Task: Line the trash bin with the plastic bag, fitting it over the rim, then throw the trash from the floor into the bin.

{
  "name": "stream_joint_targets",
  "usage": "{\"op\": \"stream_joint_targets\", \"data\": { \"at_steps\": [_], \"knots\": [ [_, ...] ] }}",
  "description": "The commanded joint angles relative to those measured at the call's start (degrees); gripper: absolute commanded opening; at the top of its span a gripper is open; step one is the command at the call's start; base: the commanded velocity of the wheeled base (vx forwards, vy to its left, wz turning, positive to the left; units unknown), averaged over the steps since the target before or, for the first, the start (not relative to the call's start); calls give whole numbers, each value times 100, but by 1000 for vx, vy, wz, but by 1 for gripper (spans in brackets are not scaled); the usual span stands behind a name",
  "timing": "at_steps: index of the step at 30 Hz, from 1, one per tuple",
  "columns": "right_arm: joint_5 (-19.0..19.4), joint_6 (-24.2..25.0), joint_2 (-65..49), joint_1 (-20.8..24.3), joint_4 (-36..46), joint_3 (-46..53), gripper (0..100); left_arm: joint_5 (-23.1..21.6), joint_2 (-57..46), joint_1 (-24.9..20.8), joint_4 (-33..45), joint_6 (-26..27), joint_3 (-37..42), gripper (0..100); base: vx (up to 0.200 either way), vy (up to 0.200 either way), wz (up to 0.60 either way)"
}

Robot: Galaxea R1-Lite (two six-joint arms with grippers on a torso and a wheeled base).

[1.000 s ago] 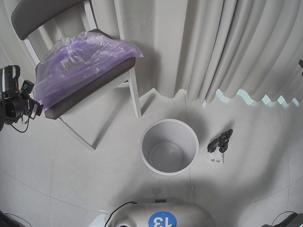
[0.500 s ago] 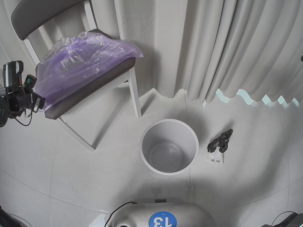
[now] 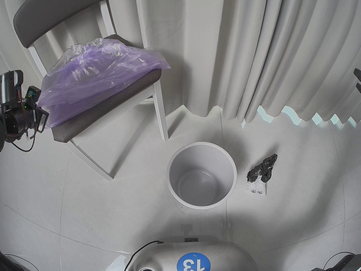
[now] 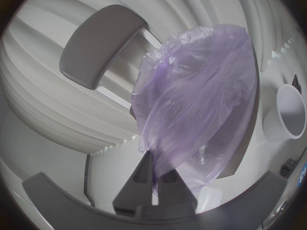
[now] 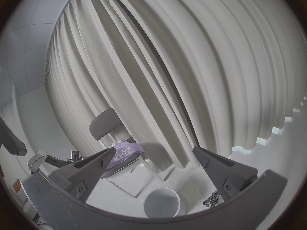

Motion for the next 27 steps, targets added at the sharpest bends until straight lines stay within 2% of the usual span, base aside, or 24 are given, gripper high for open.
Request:
{"op": "stream_joint_targets", "data": {
  "at_steps": [1,6,10,14,18,21,25,27],
  "knots": [
    [-412,-80,453,332,-227,68,100,-102,-684,-319,7,-169,42,0,0,0,0],
    [-922,-485,699,746,-640,323,100,-111,-922,-601,95,-134,-222,0,0,0,0],
    [-939,-784,699,957,-912,543,100,-128,-895,-803,139,-142,-450,0,0,0,0],
    [-957,-871,699,1027,-1158,683,100,-128,-860,-1357,271,-248,-732,0,0,0,0],
    [-1071,-924,743,1211,-1158,701,100,-119,-860,-1858,315,-679,-1066,0,0,0,0],
    [-1335,-968,1024,1510,-1202,552,100,-119,-939,-2042,693,-766,-1391,0,0,0,0],
    [-1458,-1153,1560,1624,-1220,15,100,-119,-1036,-2139,1132,-828,-1663,0,0,0,0],
    [-1555,-1232,1850,1695,-1264,-204,100,-111,-1071,-2385,1211,-942,-1786,0,0,0,0]
  ]
}}
